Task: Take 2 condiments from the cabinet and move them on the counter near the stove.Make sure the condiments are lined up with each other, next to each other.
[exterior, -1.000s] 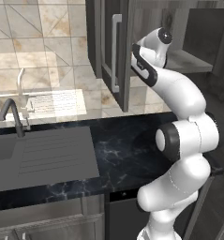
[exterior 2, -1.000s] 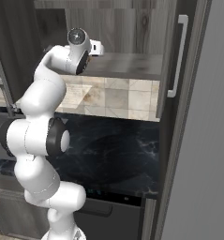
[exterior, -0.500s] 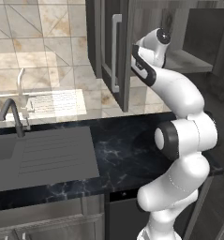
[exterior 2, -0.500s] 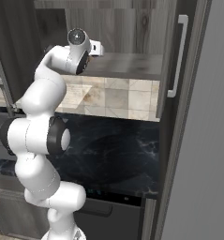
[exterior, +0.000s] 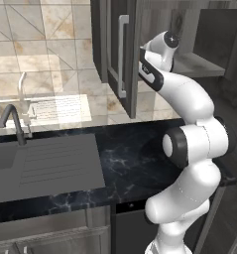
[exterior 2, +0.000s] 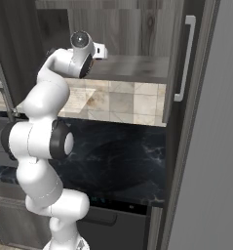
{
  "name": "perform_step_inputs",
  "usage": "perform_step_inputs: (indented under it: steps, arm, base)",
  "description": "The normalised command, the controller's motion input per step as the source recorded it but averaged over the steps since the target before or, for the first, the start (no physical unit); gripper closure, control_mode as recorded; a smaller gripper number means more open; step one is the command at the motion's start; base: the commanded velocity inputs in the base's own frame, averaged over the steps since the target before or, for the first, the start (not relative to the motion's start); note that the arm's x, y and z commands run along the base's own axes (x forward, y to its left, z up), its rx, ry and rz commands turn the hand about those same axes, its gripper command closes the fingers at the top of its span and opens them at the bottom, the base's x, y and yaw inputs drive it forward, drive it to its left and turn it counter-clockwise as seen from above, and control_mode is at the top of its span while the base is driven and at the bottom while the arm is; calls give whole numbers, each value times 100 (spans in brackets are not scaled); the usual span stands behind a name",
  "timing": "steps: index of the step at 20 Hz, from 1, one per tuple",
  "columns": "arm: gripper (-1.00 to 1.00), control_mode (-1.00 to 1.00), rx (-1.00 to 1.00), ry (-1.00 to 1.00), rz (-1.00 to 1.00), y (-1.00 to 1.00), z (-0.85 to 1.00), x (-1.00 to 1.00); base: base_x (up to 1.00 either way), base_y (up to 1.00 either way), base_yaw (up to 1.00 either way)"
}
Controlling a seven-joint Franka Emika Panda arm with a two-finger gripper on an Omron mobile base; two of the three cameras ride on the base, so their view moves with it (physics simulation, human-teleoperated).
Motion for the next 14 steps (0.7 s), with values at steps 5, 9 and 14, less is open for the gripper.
perform_step_inputs:
  steps: [5, 9, 14]
  arm:
    - [-100, -100, 0, 0, 0, 0, -3, 7]
    - [100, -100, 0, 0, 0, 0, 0, 0]
    - [100, -100, 0, 0, 0, 0, 0, 0]
  base:
    - [0, 0, 0]
    - [0, 0, 0]
    - [0, 0, 0]
